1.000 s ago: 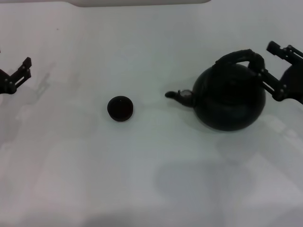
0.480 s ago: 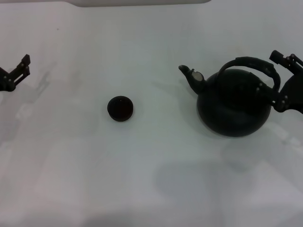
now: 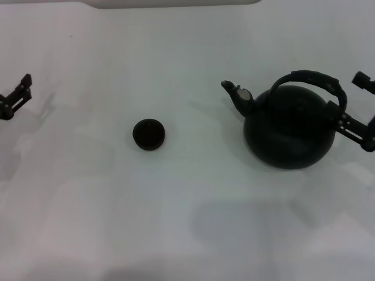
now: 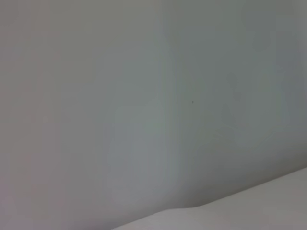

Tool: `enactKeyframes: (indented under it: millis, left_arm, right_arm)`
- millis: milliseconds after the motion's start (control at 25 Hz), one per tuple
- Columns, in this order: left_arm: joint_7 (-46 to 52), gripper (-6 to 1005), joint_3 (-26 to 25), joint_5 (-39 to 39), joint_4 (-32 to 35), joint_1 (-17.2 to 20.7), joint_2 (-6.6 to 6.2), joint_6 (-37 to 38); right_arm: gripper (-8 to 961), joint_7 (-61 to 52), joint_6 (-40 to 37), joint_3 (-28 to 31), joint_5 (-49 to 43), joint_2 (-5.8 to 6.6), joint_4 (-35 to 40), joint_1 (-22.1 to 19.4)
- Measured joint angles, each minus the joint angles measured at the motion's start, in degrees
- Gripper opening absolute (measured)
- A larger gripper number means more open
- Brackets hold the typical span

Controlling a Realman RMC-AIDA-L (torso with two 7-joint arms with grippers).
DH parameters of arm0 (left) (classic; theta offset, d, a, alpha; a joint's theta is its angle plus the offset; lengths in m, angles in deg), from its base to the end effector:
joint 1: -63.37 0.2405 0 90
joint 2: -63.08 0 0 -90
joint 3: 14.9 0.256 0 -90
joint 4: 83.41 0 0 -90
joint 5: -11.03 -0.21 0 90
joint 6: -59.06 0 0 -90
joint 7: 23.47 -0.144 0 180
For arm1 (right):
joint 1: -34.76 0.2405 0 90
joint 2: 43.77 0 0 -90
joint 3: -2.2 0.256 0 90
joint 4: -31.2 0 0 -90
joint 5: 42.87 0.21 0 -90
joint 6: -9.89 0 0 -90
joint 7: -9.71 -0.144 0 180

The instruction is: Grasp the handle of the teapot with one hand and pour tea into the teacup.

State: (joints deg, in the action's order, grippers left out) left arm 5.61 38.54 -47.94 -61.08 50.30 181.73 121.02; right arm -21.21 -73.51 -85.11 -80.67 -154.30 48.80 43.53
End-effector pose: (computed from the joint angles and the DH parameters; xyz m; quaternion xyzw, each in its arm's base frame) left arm -0.3776 0.2912 0.0166 -0.7950 -0.2015 -0.2011 0.5356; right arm 0.3502 0.2363 0.0127 -0.8521 0.1380 0.3212 0.3894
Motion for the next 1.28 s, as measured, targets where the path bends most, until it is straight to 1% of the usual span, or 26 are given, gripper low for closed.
enactKeyframes:
  millis: [280,400,440,480,520,560,600,680,800,920,960,1000,1040,1120,1280]
  left_arm:
    - [0.00,835,0.01,0.00,0.29,0.44,0.00,0.00]
    - [0.00,836,0.01,0.10,0.35,0.44,0.00,0.00]
    - [0.00,836,-0.02,0.39,0.37,0.44,0.00,0.00]
    - [0.01,836,-0.04,0.74,0.38,0.44,0.02,0.00]
    - [0.01,836,-0.04,1.00,0.38,0.45,0.03,0.00]
    - [0.01,836,-0.05,1.21,0.38,0.48,0.06,0.00]
    - [0.01,836,-0.06,1.36,0.38,0.50,0.08,0.02]
    - [0.01,837,-0.07,1.52,0.38,0.51,0.09,0.04]
    - [0.01,837,-0.09,2.59,0.23,0.59,0.17,0.07]
    - [0.01,837,-0.09,3.99,0.11,0.96,0.20,0.09]
    - [0.01,838,-0.09,4.30,0.10,1.06,0.19,0.09]
    - [-0.10,838,-0.10,4.47,0.08,1.11,0.20,0.09]
    - [-0.43,838,-0.09,4.68,0.03,1.12,0.24,0.11]
    - [-1.58,838,0.02,6.18,-0.13,1.13,0.34,0.24]
    - [-2.09,839,0.17,8.98,-1.19,1.10,0.37,2.26]
  right_arm:
    - [813,-0.71,-6.77,0.03,0.19,2.03,-3.63,-0.27]
    - [812,-0.87,-8.13,1.90,1.05,2.23,-5.03,-0.35]
    - [812,-0.65,-7.89,5.26,1.21,1.92,-5.47,-0.48]
    - [812,-0.52,-7.41,7.36,1.23,1.66,-5.59,-0.57]
    - [813,-0.52,-7.41,7.36,1.23,1.66,-5.59,-0.57]
    - [813,-0.29,-5.91,11.97,1.30,1.18,-5.68,-0.72]
    - [814,-0.29,-5.91,11.97,1.30,1.18,-5.68,-0.72]
    - [814,0.12,-3.85,17.81,1.31,0.61,-5.62,-0.58]
    - [814,1.93,0.42,24.62,1.32,-0.38,-5.03,0.21]
    - [814,6.08,6.58,31.78,1.42,-2.23,-4.80,1.81]
    - [814,8.09,9.23,35.26,1.46,-3.20,-4.78,2.62]
    - [814,9.61,10.89,37.32,1.52,-3.80,-4.79,3.23]
    - [814,10.89,12.15,38.75,1.53,-4.27,-4.88,3.78]
    - [814,14.46,14.62,40.29,1.51,-4.67,-5.92,5.17]
    - [814,17.11,17.82,40.22,1.22,-4.72,-7.58,7.18]
